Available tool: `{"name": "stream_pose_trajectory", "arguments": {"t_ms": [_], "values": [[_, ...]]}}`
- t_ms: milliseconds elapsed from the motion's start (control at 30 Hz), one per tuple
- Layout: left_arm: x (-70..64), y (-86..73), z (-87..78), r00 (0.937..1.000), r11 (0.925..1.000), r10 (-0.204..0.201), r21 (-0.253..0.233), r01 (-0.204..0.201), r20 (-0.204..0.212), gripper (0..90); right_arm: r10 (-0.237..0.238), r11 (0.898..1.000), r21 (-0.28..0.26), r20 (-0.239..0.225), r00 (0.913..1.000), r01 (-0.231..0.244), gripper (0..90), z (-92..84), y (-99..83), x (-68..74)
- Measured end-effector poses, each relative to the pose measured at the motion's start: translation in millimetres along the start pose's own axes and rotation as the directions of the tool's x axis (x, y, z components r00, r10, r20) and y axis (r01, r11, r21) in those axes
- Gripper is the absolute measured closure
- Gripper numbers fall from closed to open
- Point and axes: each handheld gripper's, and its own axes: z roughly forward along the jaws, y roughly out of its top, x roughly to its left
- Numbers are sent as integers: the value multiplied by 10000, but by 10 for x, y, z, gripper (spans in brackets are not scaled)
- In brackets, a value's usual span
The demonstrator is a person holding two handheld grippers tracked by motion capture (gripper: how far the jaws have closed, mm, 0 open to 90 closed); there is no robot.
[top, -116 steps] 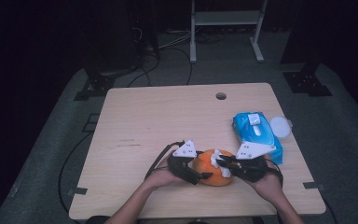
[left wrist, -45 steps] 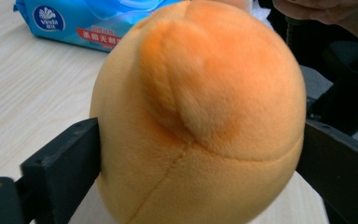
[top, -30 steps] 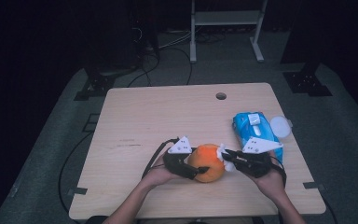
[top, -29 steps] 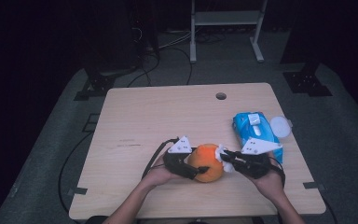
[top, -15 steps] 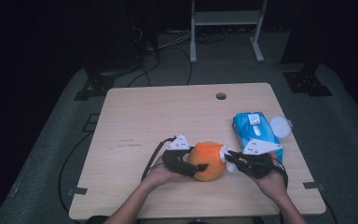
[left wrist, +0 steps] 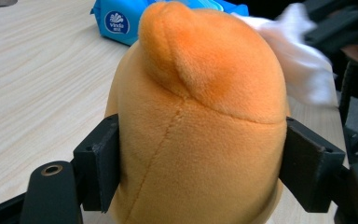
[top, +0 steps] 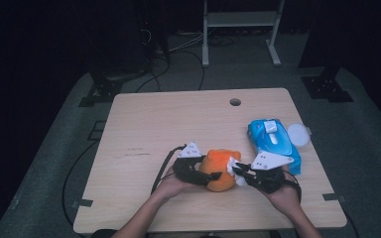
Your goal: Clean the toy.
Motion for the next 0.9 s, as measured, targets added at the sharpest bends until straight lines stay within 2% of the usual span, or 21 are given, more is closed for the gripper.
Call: {"name": "stream_pose_trajectory", "arguments": {"t_ms": [67, 133, 167, 200, 233, 267, 367, 433, 467, 533, 600, 667, 800, 867, 900], "values": [[3, -6, 0, 9999, 9999, -109, -56, 109, 1, 240, 237, 9996, 163, 220, 9995, -241, 816, -15, -63, -72], [-34, 5, 12, 9999, 10000, 45, 4, -45, -119, 240, 417, 9990, 139, 147, 9990, -419, 817, -24, -66, -76], [-61, 7, 17, 9996, 9997, 219, 59, -218, -149, 240, 240, 9997, 98, 127, 9996, -241, 817, -21, -32, -35], [-61, 7, 17, 9996, 9997, 219, 59, -218, -149, 240, 97, 9999, 33, 19, 10000, -97, 817, -16, 2, 12], [-125, 7, 30, 9977, 9978, 640, 166, -637, -208, 240, -57, 10000, -76, -149, 9999, 56, 817, -12, 48, 68], [-154, 10, 34, 9959, 9958, 878, 265, -872, -220, 241, -143, 9998, -141, -223, 9996, 140, 816, -10, 74, 96], [-215, 12, 40, 9918, 9915, 1255, 377, -1246, -227, 243, -330, 9992, -247, -203, 9992, 325, 815, -33, 129, 113], [-243, 7, 46, 9885, 9874, 1513, 465, -1511, -9, 242, -155, 9994, -302, -157, 9998, 150, 815, -55, 115, 63], [-257, 7, 45, 9837, 9823, 1790, 529, -1797, 194, 240, -68, 9995, -320, -60, 10000, 66, 815, -71, 99, 27], [-260, 31, 19, 9777, 9770, 2018, 580, -2051, 580, 220, 114, 9996, -273, 16, 9999, -114, 815, -107, 59, -41], [-236, 61, -19, 9770, 9789, 1961, 413, -2000, 834, 189, 157, 9998, -94, -141, 9998, -158, 816, -127, 18, -74], [-207, 86, -42, 9800, 9832, 1766, 309, -1800, 918, 158, 47, 10000, 40, -318, 9995, -46, 816, -130, -22, -58], [-250, 44, -10, 9753, 9780, 2000, 408, -2044, 938, 230, -108, 9999, 75, -475, 9988, 112, 817, -143, 11, 11], [-278, 17, -2, 9680, 9715, 2267, 454, -2325, 1073, 249, -308, 9995, -37, -660, 9973, 307, 817, -137, 58, 86], [-288, 5, 0, 9645, 9682, 2384, 495, -2451, 1139, 258, -352, 9992, -216, -928, 9951, 334, 817, -129, 92, 133]]}}
